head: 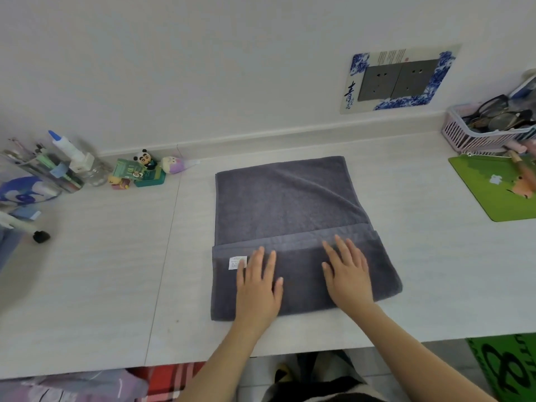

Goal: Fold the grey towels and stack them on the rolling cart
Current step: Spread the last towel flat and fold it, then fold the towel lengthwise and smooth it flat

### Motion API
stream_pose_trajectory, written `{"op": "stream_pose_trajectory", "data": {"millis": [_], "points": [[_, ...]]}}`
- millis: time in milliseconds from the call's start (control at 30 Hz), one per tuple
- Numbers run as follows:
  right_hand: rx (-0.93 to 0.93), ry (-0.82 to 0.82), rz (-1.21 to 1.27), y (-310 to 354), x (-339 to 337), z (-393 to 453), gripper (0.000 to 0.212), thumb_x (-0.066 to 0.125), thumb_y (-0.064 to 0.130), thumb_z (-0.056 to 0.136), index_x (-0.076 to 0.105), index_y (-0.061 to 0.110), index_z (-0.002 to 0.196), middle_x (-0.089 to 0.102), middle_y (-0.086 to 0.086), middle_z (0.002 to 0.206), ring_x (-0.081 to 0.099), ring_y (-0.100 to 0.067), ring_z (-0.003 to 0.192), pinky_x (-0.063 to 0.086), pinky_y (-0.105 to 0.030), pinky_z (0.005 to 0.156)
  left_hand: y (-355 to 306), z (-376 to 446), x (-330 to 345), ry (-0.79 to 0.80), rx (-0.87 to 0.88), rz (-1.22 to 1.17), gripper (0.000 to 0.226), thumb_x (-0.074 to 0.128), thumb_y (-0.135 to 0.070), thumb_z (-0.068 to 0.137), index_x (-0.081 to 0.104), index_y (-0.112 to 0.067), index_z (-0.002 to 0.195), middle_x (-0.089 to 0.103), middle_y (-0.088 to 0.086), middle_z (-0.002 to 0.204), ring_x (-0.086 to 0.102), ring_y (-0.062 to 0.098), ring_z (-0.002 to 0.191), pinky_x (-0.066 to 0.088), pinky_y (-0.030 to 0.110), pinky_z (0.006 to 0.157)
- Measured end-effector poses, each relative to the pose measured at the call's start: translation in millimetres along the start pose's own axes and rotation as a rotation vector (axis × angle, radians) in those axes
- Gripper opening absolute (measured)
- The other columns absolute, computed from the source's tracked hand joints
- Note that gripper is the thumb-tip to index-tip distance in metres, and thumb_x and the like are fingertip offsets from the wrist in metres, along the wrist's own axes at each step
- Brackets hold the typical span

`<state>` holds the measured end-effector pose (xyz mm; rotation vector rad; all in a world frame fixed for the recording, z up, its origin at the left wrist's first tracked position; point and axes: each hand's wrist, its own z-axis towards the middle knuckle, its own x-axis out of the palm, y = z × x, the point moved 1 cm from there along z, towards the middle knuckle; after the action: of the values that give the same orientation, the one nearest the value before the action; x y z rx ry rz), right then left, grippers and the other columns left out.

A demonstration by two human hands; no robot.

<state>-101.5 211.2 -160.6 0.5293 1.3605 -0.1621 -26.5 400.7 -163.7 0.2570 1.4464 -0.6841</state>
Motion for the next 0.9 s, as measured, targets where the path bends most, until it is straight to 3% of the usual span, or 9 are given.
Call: {"op": "stream_pose_trajectory", "data": {"millis": [67,167,367,533,633,733,900], "points": [[-0.147,0.140,-0.013,21.1,12.5,3.0,0.048,0.029,0.036,0.095,0.045,0.023,0.138,0.043,-0.004,0.146,0.031,-0.026,0.138,0.008,-0.036,0.115,-19.9,9.3,13.3,0.140,0.126,0.027,0.054,0.032,-0.041,0.095,0.038,-0.019,0.144,0.033,0.008,0.152,0.031,0.027,0.141,0.014,0.044,0.112],[-0.187,0.223,-0.069,14.4,23.2,11.0,0.050,0.024,0.042,0.097,0.032,0.028,0.144,0.038,0.000,0.148,0.024,-0.020,0.141,0.002,-0.035,0.115,-13.6,18.0,25.0,0.205,0.129,0.095,0.058,0.030,-0.047,0.095,0.028,-0.025,0.149,0.027,0.004,0.156,0.024,0.026,0.144,0.010,0.047,0.112],[0.056,0.181,-0.082,-41.7,5.4,22.6,0.060,0.008,0.052,0.093,0.019,0.033,0.148,0.016,0.001,0.157,0.007,-0.021,0.146,-0.007,-0.037,0.116,49.2,6.5,13.2,0.164,-0.061,0.119,0.060,0.023,-0.051,0.096,0.026,-0.025,0.150,0.021,0.003,0.157,0.017,0.022,0.145,0.008,0.045,0.117],[0.094,0.208,-0.059,-47.7,0.3,25.5,0.064,0.005,0.053,0.091,0.019,0.030,0.149,0.016,-0.002,0.157,0.007,-0.023,0.146,-0.006,-0.038,0.116,58.1,6.8,7.0,0.223,-0.036,0.098,0.060,0.014,-0.054,0.099,0.022,-0.024,0.151,0.015,0.003,0.158,0.014,0.023,0.146,0.005,0.043,0.117],[0.021,0.224,-0.017,-49.0,-7.7,18.7,0.065,0.008,0.054,0.094,0.031,0.023,0.146,0.028,-0.004,0.153,0.020,-0.025,0.143,0.003,-0.039,0.117,56.6,-4.3,0.2,0.238,0.090,0.040,0.064,0.021,-0.063,0.095,0.026,-0.027,0.149,0.013,0.003,0.159,0.011,0.021,0.145,0.006,0.045,0.117],[-0.203,0.229,0.055,-53.7,-16.0,-10.3,0.062,0.017,0.061,0.095,0.054,0.026,0.130,0.047,0.004,0.141,0.038,-0.021,0.130,0.031,-0.042,0.107,61.1,-35.1,-8.6,0.192,0.157,-0.114,0.066,0.034,-0.073,0.086,0.044,-0.033,0.138,0.033,-0.006,0.143,0.032,0.017,0.129,0.025,0.039,0.111],[-0.291,0.210,0.137,-79.4,-19.1,-40.6,0.052,0.040,0.066,0.083,0.064,0.033,0.116,0.051,0.009,0.135,0.038,-0.014,0.127,0.024,-0.029,0.104,83.1,-50.4,-6.9,0.106,0.123,-0.328,0.057,0.051,-0.066,0.081,0.057,-0.033,0.127,0.046,-0.009,0.135,0.039,0.007,0.120,0.027,0.024,0.109]]}}
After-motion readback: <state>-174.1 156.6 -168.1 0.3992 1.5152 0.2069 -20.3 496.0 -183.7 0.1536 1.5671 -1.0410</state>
